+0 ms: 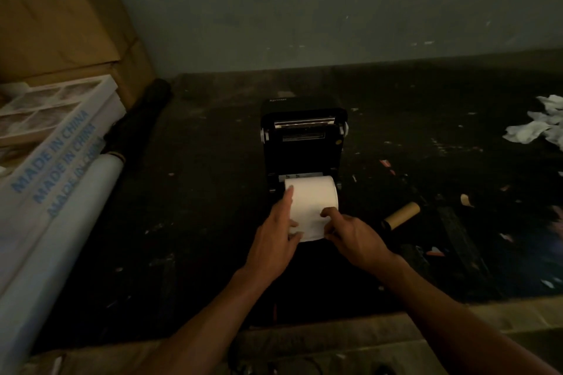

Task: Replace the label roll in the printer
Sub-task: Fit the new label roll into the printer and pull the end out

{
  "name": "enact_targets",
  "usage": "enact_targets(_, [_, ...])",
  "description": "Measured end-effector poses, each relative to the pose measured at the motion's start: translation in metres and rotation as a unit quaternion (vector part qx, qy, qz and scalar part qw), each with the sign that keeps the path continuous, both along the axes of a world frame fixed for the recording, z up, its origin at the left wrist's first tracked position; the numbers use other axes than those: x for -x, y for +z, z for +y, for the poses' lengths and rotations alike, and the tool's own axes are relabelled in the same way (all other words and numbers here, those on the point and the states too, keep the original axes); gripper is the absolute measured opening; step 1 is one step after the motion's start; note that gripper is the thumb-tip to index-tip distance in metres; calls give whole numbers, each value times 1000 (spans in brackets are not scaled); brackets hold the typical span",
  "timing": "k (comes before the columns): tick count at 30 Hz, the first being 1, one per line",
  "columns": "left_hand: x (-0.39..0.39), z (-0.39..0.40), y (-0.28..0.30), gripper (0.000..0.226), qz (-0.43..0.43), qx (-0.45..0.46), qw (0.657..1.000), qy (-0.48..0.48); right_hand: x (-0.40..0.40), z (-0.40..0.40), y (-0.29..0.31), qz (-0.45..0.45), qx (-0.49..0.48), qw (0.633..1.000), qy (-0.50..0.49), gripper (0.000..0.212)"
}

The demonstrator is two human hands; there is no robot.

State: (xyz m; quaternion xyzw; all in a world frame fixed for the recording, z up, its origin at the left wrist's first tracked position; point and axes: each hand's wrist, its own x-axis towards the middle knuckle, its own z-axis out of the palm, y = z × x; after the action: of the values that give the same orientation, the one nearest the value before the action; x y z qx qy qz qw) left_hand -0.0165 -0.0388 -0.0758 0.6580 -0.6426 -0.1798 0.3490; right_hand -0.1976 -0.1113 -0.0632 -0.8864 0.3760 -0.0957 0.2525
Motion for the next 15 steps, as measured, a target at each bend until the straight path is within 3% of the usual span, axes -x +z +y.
enact_targets(7, [7, 4, -10, 92, -91, -48, 990, -95, -1, 4, -6, -7, 7, 1000, -18, 35])
enact_targets(10, [2, 0, -8, 79, -135, -54, 983, -113, 0, 2, -8, -13, -33, 999, -34, 37])
enact_targets(15, [-1, -3, 0, 78, -168, -89, 974, -123, 4, 5, -9, -37, -42, 997, -46, 48])
